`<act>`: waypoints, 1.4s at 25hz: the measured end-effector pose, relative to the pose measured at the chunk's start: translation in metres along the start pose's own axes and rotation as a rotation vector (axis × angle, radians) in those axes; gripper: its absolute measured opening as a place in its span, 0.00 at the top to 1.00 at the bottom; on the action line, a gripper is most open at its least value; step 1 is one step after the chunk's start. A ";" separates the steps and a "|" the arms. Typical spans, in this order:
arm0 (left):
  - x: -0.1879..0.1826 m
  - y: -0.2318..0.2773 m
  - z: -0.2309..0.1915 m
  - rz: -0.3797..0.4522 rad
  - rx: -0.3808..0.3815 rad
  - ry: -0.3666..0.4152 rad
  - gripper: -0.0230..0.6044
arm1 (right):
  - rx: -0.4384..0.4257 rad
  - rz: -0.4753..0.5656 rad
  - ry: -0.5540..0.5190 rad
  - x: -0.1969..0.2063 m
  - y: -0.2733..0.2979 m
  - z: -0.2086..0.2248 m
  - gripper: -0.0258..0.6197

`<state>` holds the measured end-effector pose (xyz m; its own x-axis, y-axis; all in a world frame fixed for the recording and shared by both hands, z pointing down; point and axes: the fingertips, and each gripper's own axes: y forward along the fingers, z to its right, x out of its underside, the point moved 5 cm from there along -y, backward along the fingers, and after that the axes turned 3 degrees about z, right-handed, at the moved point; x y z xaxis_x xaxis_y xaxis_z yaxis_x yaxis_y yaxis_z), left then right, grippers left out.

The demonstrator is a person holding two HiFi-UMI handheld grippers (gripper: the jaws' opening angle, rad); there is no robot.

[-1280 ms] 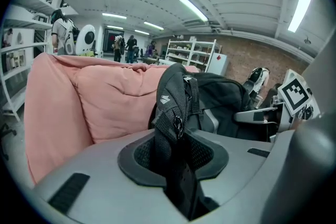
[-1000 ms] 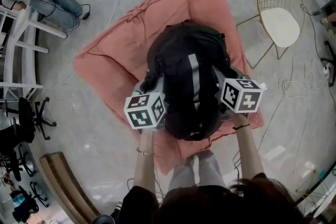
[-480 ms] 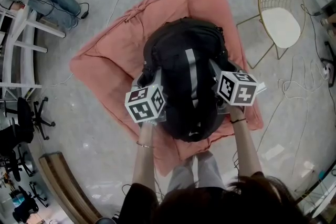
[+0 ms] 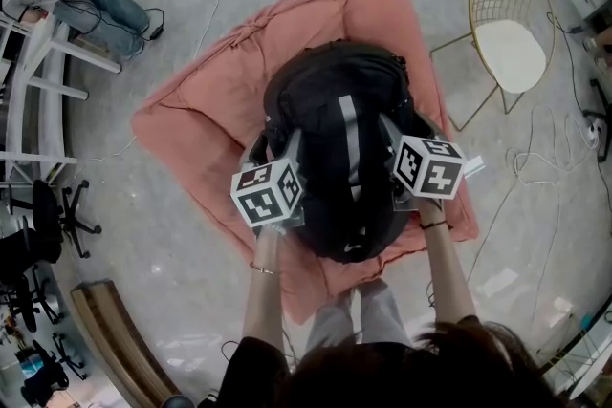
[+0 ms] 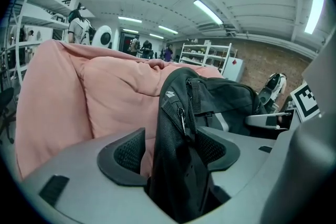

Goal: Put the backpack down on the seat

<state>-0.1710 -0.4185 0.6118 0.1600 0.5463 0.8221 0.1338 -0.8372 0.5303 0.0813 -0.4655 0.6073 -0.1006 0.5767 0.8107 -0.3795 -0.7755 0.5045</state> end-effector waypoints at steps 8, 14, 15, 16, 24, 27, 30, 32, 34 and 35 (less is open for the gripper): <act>-0.003 -0.034 0.011 0.041 -0.034 0.029 0.50 | -0.005 0.076 0.061 -0.006 -0.032 -0.001 0.60; -0.016 -0.072 0.022 0.106 -0.072 0.107 0.77 | -0.006 0.096 0.000 -0.015 -0.063 -0.011 0.70; -0.018 -0.078 0.024 0.115 -0.078 0.123 0.86 | -0.008 0.098 -0.014 -0.017 -0.068 -0.013 0.73; -0.020 -0.085 0.025 0.120 -0.077 0.132 0.89 | -0.012 0.099 -0.028 -0.019 -0.073 -0.016 0.77; -0.033 -0.135 0.039 0.155 -0.010 0.162 0.94 | -0.073 0.133 -0.091 -0.034 -0.115 -0.044 0.92; -0.038 -0.155 0.048 0.172 0.036 0.170 0.94 | -0.107 0.159 -0.128 -0.041 -0.134 -0.054 0.93; -0.042 -0.178 0.054 0.192 0.072 0.190 0.94 | -0.153 0.185 -0.142 -0.043 -0.157 -0.062 0.93; -0.046 -0.193 0.057 0.216 0.092 0.194 0.94 | -0.180 0.203 -0.141 -0.046 -0.171 -0.066 0.93; -0.051 -0.206 0.060 0.237 0.105 0.203 0.94 | -0.193 0.219 -0.148 -0.048 -0.184 -0.071 0.94; -0.053 -0.212 0.061 0.245 0.114 0.209 0.94 | -0.196 0.228 -0.155 -0.049 -0.190 -0.073 0.94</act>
<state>-0.1486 -0.2686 0.4428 -0.0017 0.3029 0.9530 0.2267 -0.9281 0.2954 0.0914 -0.3274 0.4504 -0.0680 0.3367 0.9392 -0.5346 -0.8071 0.2506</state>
